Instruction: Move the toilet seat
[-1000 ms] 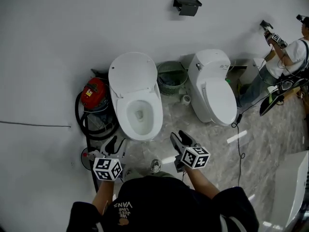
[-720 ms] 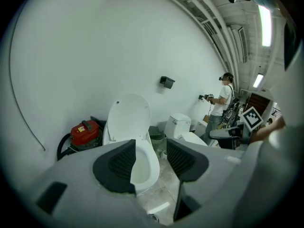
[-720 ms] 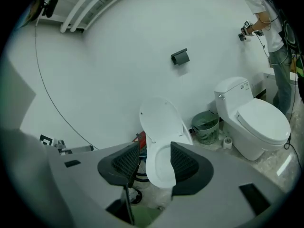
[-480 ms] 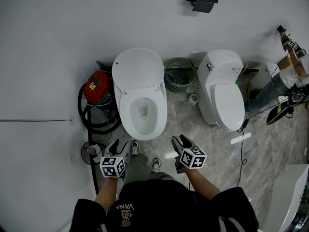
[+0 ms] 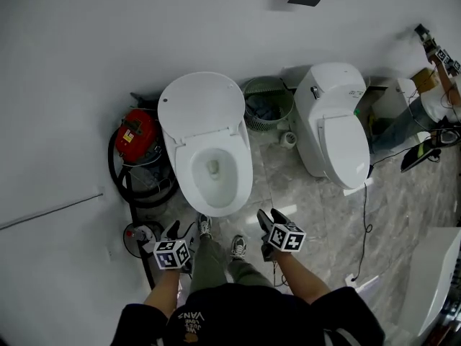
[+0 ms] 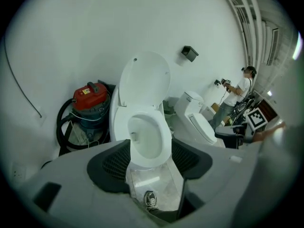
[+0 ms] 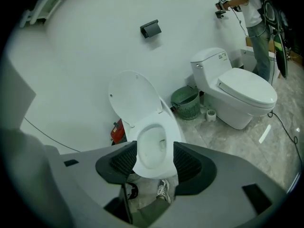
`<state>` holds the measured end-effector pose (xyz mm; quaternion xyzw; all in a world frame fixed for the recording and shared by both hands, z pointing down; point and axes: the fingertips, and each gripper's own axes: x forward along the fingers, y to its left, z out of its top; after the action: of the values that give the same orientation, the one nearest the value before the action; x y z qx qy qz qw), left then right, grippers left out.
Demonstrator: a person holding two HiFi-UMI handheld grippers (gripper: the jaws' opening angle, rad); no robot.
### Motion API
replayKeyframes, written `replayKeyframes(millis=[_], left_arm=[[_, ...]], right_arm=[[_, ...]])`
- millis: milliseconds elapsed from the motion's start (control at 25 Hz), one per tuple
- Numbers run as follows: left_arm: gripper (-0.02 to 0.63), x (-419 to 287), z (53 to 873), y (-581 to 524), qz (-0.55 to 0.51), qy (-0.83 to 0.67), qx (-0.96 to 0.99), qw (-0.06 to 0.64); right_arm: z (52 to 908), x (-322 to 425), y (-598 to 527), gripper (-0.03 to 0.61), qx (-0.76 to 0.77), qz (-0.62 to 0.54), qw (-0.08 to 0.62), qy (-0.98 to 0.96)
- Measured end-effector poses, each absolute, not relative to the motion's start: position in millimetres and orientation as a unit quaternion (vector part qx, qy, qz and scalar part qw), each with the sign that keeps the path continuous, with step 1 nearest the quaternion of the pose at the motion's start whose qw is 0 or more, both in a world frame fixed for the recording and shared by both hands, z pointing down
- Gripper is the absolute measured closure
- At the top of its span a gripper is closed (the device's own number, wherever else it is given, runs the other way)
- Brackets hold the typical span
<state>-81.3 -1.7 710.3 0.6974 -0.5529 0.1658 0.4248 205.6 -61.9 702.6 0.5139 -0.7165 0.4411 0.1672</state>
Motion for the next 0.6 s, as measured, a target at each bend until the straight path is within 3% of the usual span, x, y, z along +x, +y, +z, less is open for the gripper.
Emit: replayKeyframes(millis=[600], left_arm=[[0.318,-112.7,844.8,-36.6,0.159,-0.547,0.650,0.503]], right_arm=[[844.4,162.4,-90.2,0.305,0.519,0.527,0.155,-0.655]])
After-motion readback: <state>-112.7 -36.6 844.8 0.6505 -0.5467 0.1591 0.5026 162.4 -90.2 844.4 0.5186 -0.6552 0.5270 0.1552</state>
